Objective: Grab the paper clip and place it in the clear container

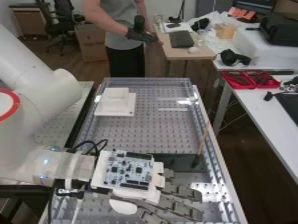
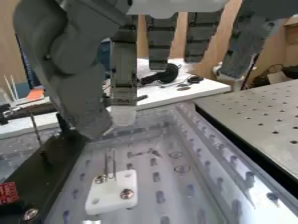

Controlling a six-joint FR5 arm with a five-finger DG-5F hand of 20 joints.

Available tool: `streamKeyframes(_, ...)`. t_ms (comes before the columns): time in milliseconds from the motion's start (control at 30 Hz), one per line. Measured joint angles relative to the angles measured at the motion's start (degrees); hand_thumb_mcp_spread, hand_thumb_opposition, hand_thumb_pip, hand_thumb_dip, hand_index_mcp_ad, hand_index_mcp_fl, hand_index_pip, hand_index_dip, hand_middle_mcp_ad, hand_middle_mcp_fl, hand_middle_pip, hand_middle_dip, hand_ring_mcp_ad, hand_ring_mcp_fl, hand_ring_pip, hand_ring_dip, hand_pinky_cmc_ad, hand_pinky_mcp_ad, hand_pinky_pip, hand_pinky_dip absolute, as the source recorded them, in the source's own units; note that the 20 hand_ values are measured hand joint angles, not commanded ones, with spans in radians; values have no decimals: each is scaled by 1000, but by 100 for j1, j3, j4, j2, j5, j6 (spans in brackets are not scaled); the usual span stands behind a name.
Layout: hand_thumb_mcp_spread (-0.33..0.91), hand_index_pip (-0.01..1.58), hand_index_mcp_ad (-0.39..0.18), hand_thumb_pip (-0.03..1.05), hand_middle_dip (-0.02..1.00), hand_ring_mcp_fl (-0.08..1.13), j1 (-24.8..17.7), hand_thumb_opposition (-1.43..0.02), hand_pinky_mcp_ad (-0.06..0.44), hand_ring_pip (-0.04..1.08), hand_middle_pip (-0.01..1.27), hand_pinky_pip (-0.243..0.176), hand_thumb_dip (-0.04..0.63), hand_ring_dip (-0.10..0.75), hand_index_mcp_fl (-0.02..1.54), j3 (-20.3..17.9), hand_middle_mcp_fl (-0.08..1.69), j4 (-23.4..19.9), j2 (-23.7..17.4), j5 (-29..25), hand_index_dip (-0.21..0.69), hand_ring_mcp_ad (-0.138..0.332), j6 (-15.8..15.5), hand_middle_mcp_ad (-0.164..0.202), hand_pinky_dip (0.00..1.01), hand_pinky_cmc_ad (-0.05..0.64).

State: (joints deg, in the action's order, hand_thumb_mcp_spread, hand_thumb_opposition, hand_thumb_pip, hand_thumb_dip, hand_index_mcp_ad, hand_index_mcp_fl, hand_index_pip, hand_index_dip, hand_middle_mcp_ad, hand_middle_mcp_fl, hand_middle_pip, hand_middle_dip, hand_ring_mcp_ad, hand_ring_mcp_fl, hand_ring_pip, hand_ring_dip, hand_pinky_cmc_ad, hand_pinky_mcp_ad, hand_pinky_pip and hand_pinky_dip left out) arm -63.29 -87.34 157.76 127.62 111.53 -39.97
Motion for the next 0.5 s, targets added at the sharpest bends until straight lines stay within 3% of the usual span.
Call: streamKeyframes(500, 403, 1552, -122, 705, 173, 0, 61, -829, 295, 93, 131, -28, 284, 103, 236, 80, 63, -38, 135, 188, 124, 131, -218, 35, 332, 351)
